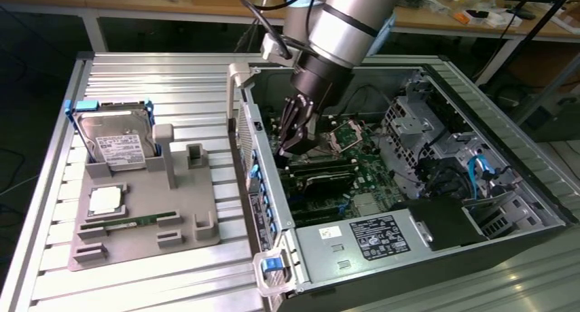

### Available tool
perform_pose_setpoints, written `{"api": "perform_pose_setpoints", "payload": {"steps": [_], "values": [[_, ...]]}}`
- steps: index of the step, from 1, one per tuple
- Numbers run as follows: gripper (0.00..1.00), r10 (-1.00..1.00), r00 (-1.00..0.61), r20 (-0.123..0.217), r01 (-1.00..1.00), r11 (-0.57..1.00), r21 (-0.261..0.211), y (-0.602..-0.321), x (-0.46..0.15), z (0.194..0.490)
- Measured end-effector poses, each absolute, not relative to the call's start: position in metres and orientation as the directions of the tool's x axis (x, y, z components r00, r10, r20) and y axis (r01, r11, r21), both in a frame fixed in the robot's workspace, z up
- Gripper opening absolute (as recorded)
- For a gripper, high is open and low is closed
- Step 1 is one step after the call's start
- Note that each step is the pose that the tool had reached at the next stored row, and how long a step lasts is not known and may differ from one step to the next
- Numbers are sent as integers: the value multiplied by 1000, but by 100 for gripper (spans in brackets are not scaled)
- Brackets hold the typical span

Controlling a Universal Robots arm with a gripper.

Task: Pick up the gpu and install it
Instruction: 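Press down on the gpu until it lock into place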

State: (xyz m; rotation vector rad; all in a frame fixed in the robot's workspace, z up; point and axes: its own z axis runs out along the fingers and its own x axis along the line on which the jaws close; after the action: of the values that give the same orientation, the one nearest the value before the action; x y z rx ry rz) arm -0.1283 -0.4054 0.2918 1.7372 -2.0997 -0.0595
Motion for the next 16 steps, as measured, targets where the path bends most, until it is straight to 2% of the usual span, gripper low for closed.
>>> {"api": "perform_pose_setpoints", "payload": {"steps": [9, 16], "values": [[11, -957, -144, 253, -940, 212, 266, -407, -138, 292], [11, -958, -153, 244, -951, 210, 228, -409, -140, 290]]}}
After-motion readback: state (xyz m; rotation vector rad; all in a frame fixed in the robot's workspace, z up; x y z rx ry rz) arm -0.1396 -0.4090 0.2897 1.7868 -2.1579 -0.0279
